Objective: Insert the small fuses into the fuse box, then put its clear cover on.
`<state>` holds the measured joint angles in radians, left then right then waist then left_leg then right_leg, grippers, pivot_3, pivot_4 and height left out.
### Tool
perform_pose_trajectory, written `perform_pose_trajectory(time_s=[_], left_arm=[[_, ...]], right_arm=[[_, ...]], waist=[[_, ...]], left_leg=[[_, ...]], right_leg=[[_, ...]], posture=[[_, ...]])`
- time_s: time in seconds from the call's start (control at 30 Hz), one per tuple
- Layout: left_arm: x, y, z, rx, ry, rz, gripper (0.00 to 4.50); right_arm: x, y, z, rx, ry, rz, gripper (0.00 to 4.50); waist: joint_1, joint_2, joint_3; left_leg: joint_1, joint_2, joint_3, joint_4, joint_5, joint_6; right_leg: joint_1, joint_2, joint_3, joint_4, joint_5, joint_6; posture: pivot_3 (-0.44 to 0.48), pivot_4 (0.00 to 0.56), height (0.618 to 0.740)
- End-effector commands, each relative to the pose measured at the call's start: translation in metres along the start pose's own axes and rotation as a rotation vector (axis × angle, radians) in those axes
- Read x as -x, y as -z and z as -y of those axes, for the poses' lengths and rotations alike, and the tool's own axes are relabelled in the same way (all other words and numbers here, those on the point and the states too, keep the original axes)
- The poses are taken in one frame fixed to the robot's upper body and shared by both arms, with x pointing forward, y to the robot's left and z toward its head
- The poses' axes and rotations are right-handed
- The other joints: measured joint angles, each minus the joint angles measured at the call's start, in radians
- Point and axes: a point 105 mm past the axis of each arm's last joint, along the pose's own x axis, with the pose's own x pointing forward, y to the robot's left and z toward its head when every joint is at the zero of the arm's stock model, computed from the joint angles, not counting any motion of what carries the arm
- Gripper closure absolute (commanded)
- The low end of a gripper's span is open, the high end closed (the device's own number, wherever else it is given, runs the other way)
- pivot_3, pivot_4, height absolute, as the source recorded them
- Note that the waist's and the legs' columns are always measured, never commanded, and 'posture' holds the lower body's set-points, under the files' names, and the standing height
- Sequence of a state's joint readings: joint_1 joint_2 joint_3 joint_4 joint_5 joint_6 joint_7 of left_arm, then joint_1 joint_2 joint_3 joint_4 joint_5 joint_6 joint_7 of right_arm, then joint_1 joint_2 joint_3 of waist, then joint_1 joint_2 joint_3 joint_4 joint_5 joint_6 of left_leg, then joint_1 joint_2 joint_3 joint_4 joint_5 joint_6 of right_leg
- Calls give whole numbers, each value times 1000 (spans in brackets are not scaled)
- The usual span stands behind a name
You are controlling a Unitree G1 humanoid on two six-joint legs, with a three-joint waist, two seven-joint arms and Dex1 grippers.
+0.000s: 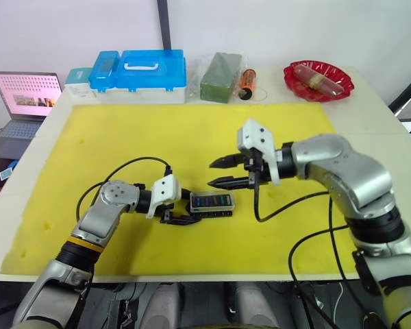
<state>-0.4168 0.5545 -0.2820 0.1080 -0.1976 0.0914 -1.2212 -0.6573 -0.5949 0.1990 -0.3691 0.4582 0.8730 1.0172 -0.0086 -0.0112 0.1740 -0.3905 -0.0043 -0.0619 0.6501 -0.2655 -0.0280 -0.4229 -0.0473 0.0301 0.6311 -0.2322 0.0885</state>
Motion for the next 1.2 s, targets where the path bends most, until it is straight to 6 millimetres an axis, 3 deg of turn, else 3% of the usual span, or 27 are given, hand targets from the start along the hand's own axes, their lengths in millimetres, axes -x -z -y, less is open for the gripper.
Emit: perform_pose_trajectory(time_s=[0.03, 0.1, 0.43, 0.5, 0.63, 0.7, 0.8, 0.93, 1.2], left_arm=[[-4, 8, 3, 18, -1, -24, 1763], [-4, 8, 3, 18, 0, -22, 1763], [-4, 7, 1, 14, -1, -23, 1763], [-4, 7, 0, 13, -5, -23, 1763], [-5, 6, -1, 12, -8, -21, 1763], [-6, 6, -1, 15, -12, -18, 1763], [-6, 6, -1, 16, -14, -19, 1763], [-6, 6, -1, 17, -17, -19, 1763], [-4, 5, 2, -1, 0, -24, 1763]], right_arm=[[2, -11, -1, 39, 27, 94, 3834], [-1, -11, -2, 29, 28, 120, 4466], [-6, -10, -8, 24, -7, 147, 4466], [-16, 16, -7, -24, -2, 57, 4466], [-37, 104, -19, -50, -39, -288, 4466], [-38, 118, -18, -69, -24, -335, 4466], [-38, 114, -15, -78, -15, -314, 4466], [-37, 107, -14, -69, -14, -293, 4466], [-26, 43, 1, -35, 35, -53, 4466]], waist=[[0, 0, 0], [0, 0, 0], [0, 0, 0], [0, 0, 0], [-2, 1, -2], [-6, 2, -10], [-5, 0, -12], [-5, 1, -13], [-2, 1, -13]], left_leg=[[0, 0, 0, 0, 0, 0], [0, 0, 0, 0, 0, 0], [0, 0, 0, 0, 0, 0], [0, 0, 0, 0, 0, 0], [1, 0, 0, 0, 0, 0], [4, 0, 1, 0, 0, 0], [20, 0, 0, -3, -1, 1], [20, 1, -1, -3, -1, 1], [18, 0, -2, -3, -1, 1]], right_leg=[[0, 0, 0, 0, 0, 0], [0, 0, 0, 0, 0, 0], [0, 0, 0, 0, 0, 0], [0, 0, 0, 0, 0, 0], [2, 0, -1, 0, 0, 0], [3, 0, 0, 0, 0, 0], [20, 0, -1, -3, -6, -4], [20, 0, -1, -2, -8, -6], [18, 0, -1, -2, -8, -7]], posture=[[0, 150, 740], [0, 150, 740], [0, 150, 740], [0, 150, 740], [0, 150, 740], [0, 150, 740], [0, 150, 740], [0, 150, 740], [0, 150, 740]])
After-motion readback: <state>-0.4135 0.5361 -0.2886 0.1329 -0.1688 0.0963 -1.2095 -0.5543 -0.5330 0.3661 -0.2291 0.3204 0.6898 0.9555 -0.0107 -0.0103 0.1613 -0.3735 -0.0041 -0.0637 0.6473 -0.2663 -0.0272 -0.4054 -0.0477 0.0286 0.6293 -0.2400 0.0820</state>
